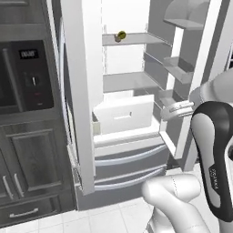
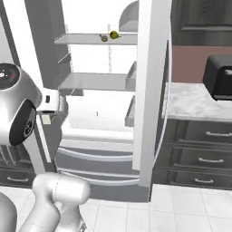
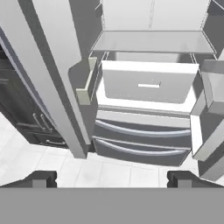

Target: Retrieve the bottle and the shaker from the cabinet and place them next to the mixing bowl on the counter. Then add garlic from the fridge to the mixing bowl.

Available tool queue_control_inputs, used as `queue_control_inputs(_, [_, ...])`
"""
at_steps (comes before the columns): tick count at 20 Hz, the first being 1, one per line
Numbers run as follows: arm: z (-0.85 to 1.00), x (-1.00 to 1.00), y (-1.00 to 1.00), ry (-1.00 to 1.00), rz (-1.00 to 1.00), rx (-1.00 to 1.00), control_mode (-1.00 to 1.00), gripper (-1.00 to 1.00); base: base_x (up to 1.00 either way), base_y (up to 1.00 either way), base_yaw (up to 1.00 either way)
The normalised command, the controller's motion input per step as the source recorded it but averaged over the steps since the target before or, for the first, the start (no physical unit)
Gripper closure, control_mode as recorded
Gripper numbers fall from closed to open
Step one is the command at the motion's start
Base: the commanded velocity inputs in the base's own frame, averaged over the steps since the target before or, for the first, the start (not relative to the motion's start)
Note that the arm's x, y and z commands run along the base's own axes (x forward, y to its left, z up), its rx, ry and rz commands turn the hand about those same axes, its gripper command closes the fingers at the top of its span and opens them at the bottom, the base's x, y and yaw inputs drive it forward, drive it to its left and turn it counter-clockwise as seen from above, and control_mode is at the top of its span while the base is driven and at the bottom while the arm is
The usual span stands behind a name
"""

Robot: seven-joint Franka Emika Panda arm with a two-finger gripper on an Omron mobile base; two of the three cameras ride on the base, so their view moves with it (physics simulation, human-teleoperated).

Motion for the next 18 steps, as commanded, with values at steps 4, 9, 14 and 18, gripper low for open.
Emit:
queue_control_inputs(4, [0.0, 0.0, 0.0, 0.0, 0.0, 0.0, 1.0, -1.0, 0.97, -0.08, -0.11])
queue_control_inputs(9, [0.0, 0.0, 0.0, 0.0, 0.0, 0.0, 1.0, -1.0, 1.0, 0.0, -0.21])
queue_control_inputs(14, [0.0, 0.0, 0.0, 0.0, 0.0, 0.0, 1.0, -1.0, 0.99, 0.0, -0.22])
queue_control_inputs(18, [0.0, 0.0, 0.0, 0.0, 0.0, 0.0, 1.0, -1.0, 0.63, 0.1, -0.2])
